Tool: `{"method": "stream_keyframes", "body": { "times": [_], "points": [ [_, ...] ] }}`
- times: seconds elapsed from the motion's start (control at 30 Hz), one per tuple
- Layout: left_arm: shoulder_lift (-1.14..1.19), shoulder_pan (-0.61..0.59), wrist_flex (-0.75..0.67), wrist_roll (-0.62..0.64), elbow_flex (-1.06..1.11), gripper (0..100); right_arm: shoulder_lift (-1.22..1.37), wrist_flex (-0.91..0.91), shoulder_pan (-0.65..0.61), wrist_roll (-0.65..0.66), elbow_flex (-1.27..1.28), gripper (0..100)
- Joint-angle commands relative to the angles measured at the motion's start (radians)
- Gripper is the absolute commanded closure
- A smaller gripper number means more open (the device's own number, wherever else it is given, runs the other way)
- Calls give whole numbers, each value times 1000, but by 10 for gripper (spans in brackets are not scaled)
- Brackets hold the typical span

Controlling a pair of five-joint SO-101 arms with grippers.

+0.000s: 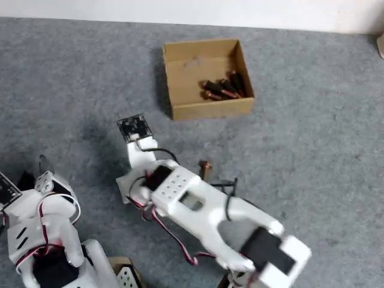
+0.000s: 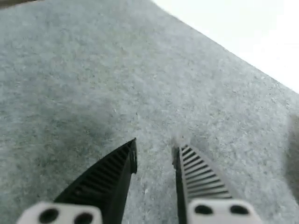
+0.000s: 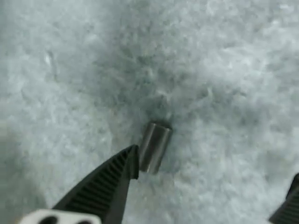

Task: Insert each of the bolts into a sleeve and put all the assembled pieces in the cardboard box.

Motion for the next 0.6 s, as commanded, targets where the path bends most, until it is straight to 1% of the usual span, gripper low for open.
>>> {"method": "stream_keyframes", "body": {
  "times": [0.0, 0.07, 0.2, 0.57],
  "points": [
    [-4, -8, -28, 2, -4, 859, 81, -18, -8, -28, -85, 552],
    [-4, -8, -29, 2, -4, 859, 119, -18, -8, -55, -104, 552],
    [-4, -8, -48, 2, 1, 859, 142, -18, -10, -58, -120, 552],
    [-5, -8, -44, 2, 7, 859, 148, -22, -30, -60, -116, 552]
  ]
}}
